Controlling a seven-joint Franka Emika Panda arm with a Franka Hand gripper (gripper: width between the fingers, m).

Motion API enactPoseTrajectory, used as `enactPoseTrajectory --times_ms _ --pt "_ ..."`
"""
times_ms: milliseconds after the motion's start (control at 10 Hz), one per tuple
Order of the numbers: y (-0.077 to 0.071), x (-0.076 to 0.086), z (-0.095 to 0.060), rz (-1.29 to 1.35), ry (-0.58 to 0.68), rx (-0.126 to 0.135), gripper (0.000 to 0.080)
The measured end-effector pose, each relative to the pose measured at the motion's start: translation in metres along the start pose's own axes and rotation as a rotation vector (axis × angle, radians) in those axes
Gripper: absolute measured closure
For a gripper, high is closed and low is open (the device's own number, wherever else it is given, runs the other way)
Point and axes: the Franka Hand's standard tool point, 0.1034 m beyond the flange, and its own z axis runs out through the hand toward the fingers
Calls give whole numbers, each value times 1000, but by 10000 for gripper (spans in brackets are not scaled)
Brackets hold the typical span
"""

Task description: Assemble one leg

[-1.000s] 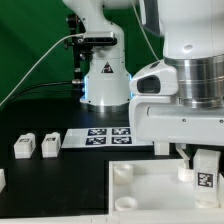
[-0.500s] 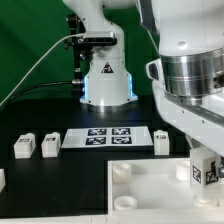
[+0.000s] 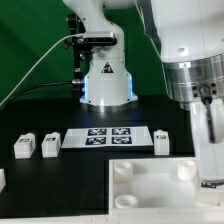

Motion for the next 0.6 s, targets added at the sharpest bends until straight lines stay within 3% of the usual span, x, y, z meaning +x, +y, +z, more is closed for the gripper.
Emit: enactPoseTrajectory --times_ms 100,400,600 --pt "0 -2 1 26 -1 11 508" --pt "0 -3 1 14 0 9 508" --pt "0 -3 1 -76 1 8 225"
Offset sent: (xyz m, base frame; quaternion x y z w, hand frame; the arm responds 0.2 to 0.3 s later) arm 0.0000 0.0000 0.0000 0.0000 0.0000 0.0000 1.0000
